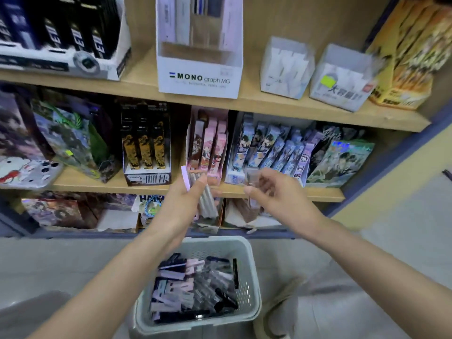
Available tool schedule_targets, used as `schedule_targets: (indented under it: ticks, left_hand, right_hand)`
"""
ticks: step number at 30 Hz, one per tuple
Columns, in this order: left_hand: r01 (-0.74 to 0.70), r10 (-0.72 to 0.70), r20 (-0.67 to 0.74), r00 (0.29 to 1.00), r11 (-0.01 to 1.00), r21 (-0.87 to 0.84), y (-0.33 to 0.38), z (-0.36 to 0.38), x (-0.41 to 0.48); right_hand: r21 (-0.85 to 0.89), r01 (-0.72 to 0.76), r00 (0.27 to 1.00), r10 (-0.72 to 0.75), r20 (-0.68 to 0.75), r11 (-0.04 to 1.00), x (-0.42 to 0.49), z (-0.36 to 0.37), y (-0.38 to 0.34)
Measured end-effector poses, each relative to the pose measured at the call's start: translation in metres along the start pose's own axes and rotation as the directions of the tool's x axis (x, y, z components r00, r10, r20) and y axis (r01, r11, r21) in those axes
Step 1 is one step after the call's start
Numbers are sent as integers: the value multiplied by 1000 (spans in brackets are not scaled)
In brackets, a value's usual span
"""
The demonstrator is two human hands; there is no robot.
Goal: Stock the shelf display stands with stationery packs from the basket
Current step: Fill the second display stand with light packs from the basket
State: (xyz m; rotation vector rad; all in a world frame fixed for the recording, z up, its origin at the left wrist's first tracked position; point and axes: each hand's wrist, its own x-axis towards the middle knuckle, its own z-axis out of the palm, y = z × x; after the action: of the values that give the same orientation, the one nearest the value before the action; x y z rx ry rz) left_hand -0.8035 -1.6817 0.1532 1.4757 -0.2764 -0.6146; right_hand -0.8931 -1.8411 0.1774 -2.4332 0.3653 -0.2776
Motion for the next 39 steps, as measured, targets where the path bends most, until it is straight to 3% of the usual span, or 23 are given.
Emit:
schedule_targets:
  ticks: [4, 7, 10, 13, 17, 20, 26, 31, 39]
  left_hand:
    - [-99, 99, 15, 995, 995, 6, 30, -2, 5]
    - [-147, 147, 25, 989, 989, 7, 41, 2, 14]
    - [-187, 187, 33, 982, 982, -1, 47, 10, 21]
    - [-217, 217, 30, 976, 976, -2, 49, 16, 25]
    - [-203, 203, 33, 979, 979, -11, 48, 17, 26]
    - [-180, 181, 32, 983, 983, -35, 49, 14, 28]
    - [-149, 150, 10, 989, 987, -66, 49, 12, 33]
    - [-124, 125, 15, 992, 991, -57, 47, 13, 35]
    - [-92, 93, 7, 996, 994, -54, 48, 15, 38]
  right_hand:
    - [81, 116, 968, -94, -233, 990, 22, -56, -33]
    - [105, 225, 890, -161, -426, 969, 51, -87, -50]
    - [38, 302, 771, -221, -598, 952, 88, -108, -58]
    - [-96, 255, 697, -252, -671, 962, 127, -123, -59]
    - [-177, 130, 755, -213, -620, 976, 167, -134, -51]
    - [-138, 81, 820, -144, -553, 987, 182, -137, -47]
    - [-225, 102, 897, -187, -401, 969, 197, -141, -47]
    - [-422, 53, 922, -207, -327, 905, 209, -141, -42]
    - [-146, 30, 899, -91, -429, 989, 221, -136, -35]
